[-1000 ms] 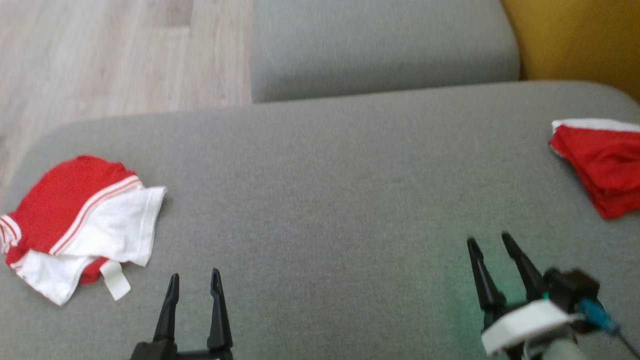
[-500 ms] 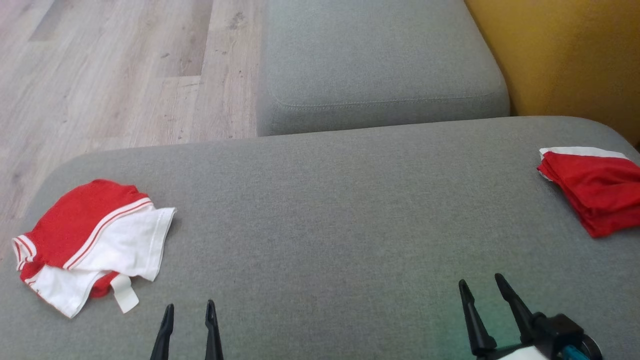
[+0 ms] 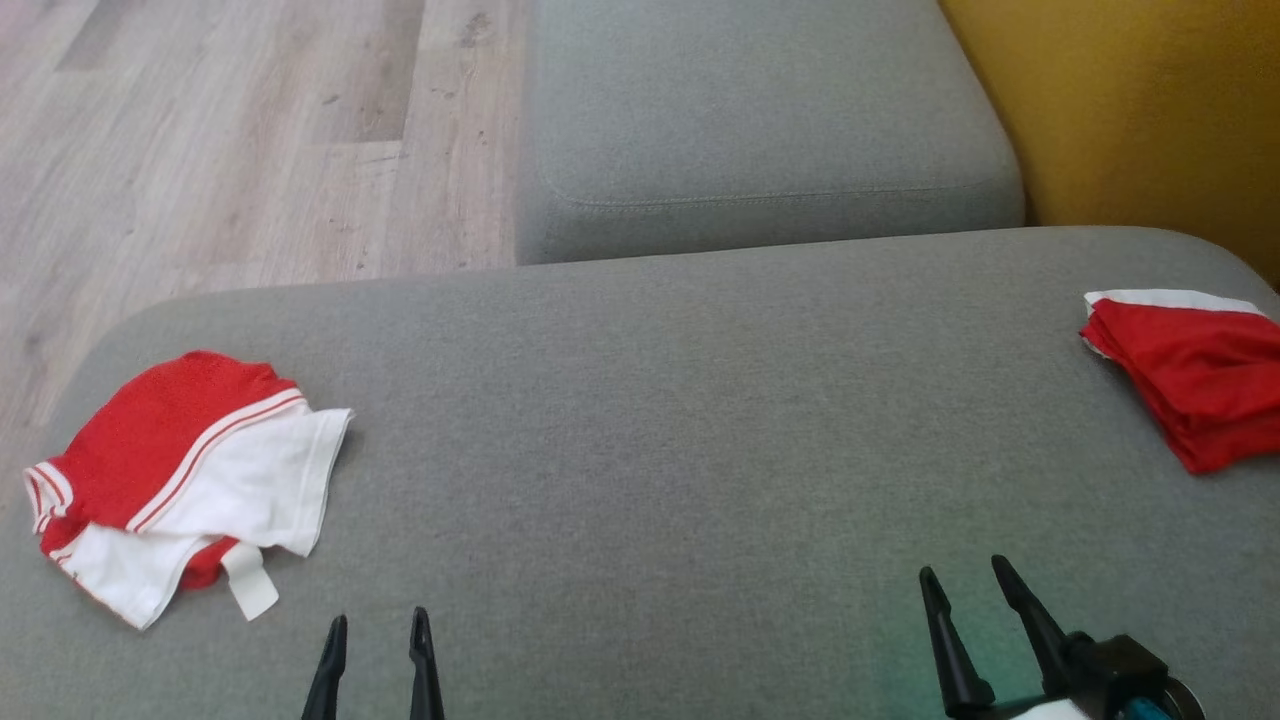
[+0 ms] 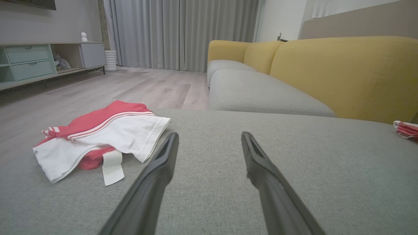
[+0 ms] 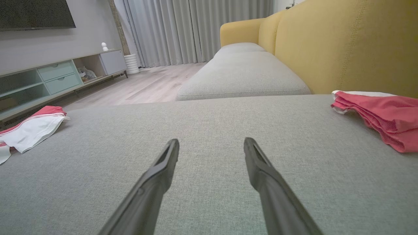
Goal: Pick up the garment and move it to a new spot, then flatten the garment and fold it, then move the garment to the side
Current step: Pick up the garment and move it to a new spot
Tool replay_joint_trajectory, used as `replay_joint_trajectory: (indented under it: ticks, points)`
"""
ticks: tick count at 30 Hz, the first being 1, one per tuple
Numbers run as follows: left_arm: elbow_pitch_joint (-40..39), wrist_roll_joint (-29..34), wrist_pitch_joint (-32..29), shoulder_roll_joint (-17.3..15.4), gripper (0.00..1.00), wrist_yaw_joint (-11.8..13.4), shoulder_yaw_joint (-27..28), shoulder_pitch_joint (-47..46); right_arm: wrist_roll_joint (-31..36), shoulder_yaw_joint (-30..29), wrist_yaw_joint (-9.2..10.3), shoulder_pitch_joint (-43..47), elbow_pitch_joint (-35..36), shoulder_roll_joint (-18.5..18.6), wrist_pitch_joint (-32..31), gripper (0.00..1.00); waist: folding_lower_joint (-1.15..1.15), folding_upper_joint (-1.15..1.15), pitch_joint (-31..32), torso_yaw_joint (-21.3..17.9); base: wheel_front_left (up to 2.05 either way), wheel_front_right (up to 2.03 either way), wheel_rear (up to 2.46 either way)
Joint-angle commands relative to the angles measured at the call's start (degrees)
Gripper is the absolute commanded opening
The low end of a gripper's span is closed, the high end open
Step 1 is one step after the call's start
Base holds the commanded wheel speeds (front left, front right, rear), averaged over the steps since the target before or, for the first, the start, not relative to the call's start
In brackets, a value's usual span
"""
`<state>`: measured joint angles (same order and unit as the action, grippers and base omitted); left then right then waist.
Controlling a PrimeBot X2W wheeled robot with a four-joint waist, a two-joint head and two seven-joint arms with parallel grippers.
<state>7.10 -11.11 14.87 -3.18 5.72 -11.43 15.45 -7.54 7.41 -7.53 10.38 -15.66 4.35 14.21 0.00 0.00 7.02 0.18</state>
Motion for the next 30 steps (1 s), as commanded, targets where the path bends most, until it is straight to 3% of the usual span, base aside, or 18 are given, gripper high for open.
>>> replay_joint_trajectory:
  ticks: [1, 8, 20, 30]
  points:
    - [-1.6, 0.2, 0.1, 0.3, 1.00, 0.2, 1.7, -2.9, 0.3, 1.2, 0.04, -2.1, 1.5, 0.4, 0.8, 1.00, 0.00, 0.00, -0.2, 0.6, 0.00, 0.00, 0.00]
    - [-1.5, 1.4, 0.1, 0.3, 1.00, 0.2, 1.3, -3.8, 0.4, 1.0, 0.04, -2.0, 1.9, 0.7, 0.8, 1.00, 0.00, 0.00, -1.2, 6.8, 0.00, 0.00, 0.00]
    - [-2.0, 1.5, 0.1, 0.3, 1.00, 0.1, 2.3, -4.1, 0.4, 0.8, 0.04, -2.2, 2.4, 0.0, 0.8, 1.00, 0.00, 0.00, -3.3, 26.3, 0.00, 0.00, 0.00]
    - [-6.7, -0.8, 0.1, 0.3, 1.00, 3.5, 5.0, -4.7, -0.7, 3.4, 0.04, -5.9, 1.7, 4.1, 0.8, 1.00, 0.00, 0.00, -8.6, 30.4, 0.00, 0.00, 0.00]
